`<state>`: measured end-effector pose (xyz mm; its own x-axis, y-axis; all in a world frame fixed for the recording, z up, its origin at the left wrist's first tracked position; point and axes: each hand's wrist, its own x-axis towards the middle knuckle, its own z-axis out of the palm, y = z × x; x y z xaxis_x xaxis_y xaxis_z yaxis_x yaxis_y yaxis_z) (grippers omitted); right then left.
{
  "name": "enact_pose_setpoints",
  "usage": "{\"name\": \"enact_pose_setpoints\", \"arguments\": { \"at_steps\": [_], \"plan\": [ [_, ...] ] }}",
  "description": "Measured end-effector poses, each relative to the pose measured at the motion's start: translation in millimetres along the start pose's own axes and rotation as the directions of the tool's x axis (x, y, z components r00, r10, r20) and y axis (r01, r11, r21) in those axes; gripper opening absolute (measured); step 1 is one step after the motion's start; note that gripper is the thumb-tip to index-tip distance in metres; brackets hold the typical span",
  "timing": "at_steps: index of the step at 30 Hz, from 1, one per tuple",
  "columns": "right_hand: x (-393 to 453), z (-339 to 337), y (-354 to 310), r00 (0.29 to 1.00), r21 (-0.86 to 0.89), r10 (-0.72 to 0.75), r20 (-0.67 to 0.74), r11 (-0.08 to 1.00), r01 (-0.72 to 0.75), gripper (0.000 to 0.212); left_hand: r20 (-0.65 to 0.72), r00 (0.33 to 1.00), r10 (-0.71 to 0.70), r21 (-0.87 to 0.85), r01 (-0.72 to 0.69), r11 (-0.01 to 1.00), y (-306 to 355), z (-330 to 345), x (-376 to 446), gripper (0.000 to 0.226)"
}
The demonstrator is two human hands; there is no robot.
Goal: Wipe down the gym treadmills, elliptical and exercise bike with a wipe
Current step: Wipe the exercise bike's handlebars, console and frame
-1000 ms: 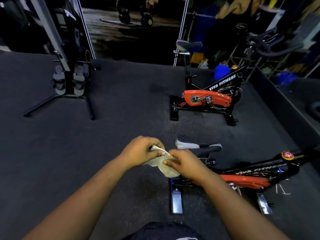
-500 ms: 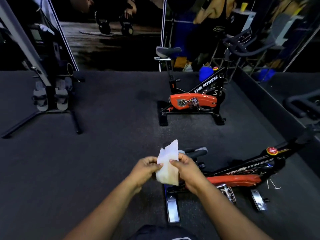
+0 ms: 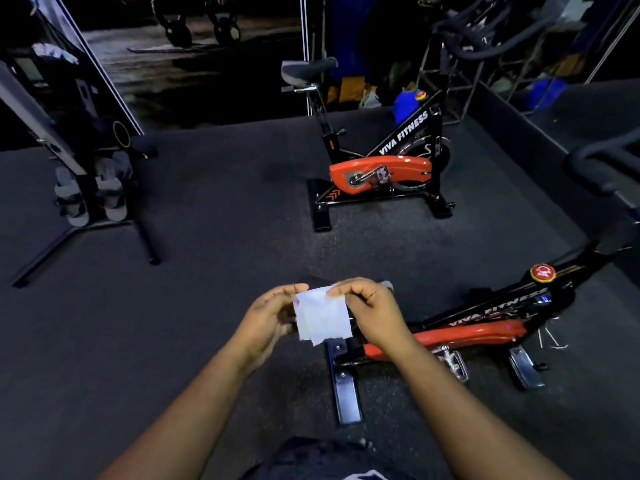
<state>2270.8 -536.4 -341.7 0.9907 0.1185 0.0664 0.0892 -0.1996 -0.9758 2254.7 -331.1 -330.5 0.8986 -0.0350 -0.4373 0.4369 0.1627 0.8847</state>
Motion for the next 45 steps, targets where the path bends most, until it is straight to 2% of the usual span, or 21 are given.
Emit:
{"name": "enact_pose_setpoints", "arguments": {
  "at_steps": [2,4,6,8,11,13,17,19,21,23,25,27,28,29,31,35,37,39,41,43,45],
  "plan": [
    [-2,4,12,0.993,0.085,0.108,-0.043,0.991,-0.104,0.033,-0.009,0.998,-0.069,-0.069,0.069,0.995,-14,5,8,0.028],
    [0,8,26,0.967,0.22,0.24,-0.082,0.951,-0.217,0.03,-0.017,0.997,-0.081,-0.005,0.081,0.997,-28,8,20,0.025],
    [-1,15,34,0.922,0.427,0.37,-0.117,0.857,-0.289,0.027,-0.049,0.996,-0.077,0.066,0.08,0.995,-38,8,31,0.028],
    [-7,24,43,0.863,0.622,0.499,-0.078,0.701,-0.349,0.023,-0.06,0.996,-0.065,0.109,0.071,0.991,-45,7,42,0.033],
    [-11,43,63,0.817,0.634,0.575,0.047,0.615,-0.47,0.032,0.003,0.998,-0.061,0.154,0.06,0.986,-50,-2,67,0.034],
    [-8,50,71,0.823,0.567,0.562,0.076,0.655,-0.5,0.025,0.044,0.998,-0.044,0.186,0.035,0.982,-52,-9,83,0.035],
    [16,59,81,0.861,0.257,0.501,-0.087,0.846,-0.467,0.006,0.163,0.984,0.066,0.388,-0.126,0.913,-56,-34,125,0.031],
    [32,59,84,0.882,0.085,0.437,-0.175,0.899,-0.429,0.019,0.224,0.952,0.206,0.59,-0.301,0.75,-60,-51,148,0.027],
    [48,55,84,0.902,-0.097,0.308,-0.303,0.931,-0.351,0.024,0.342,0.908,0.242,0.765,-0.419,0.489,-62,-67,168,0.053],
    [65,50,83,0.907,-0.297,0.146,-0.394,0.914,-0.276,0.038,0.437,0.892,0.116,0.841,-0.451,0.3,-62,-77,181,0.073],
    [81,57,92,0.939,-0.482,0.067,-0.337,0.845,-0.233,0.055,0.512,0.858,-0.027,0.851,-0.503,0.15,-65,-83,191,0.087],
    [86,78,107,0.956,-0.568,0.227,-0.183,0.77,-0.292,0.056,0.541,0.829,-0.142,0.84,-0.542,0.035,-66,-84,197,0.093],
    [83,92,118,0.938,-0.639,0.329,-0.109,0.7,-0.32,0.056,0.554,0.81,-0.194,0.827,-0.562,0.016,-69,-84,202,0.094],
    [76,103,126,0.932,-0.717,0.359,-0.048,0.638,-0.283,0.06,0.552,0.807,-0.211,0.825,-0.566,-0.004,-69,-83,201,0.095],
    [59,126,137,0.925,-0.832,0.379,0.039,0.524,-0.18,0.065,0.56,0.791,-0.247,0.815,-0.579,-0.006,-71,-83,203,0.094],
    [34,135,144,0.92,-0.864,0.269,0.285,0.487,0.125,0.059,0.564,0.782,-0.267,0.814,-0.581,0.017,-70,-84,206,0.095],
    [43,122,145,0.932,-0.908,0.287,0.219,0.41,0.087,0.064,0.571,0.775,-0.269,0.817,-0.567,0.103,-69,-84,208,0.104],
    [58,112,142,0.919,-0.917,0.387,0.075,0.389,-0.089,0.09,0.59,0.757,-0.28,0.808,-0.548,0.218,-68,-88,212,0.118],
    [72,113,138,0.872,-0.899,0.488,0.03,0.394,-0.19,0.108,0.617,0.743,-0.26,0.785,-0.558,0.27,-69,-97,215,0.125],
    [76,125,133,0.866,-0.907,0.492,0.088,0.4,-0.135,0.115,0.636,0.726,-0.261,0.77,-0.578,0.27,-67,-106,219,0.127],
    [65,138,132,0.877,-0.916,0.442,0.188,0.4,-0.005,0.116,0.646,0.718,-0.26,0.763,-0.594,0.254,-66,-109,220,0.126]
  ]
}}
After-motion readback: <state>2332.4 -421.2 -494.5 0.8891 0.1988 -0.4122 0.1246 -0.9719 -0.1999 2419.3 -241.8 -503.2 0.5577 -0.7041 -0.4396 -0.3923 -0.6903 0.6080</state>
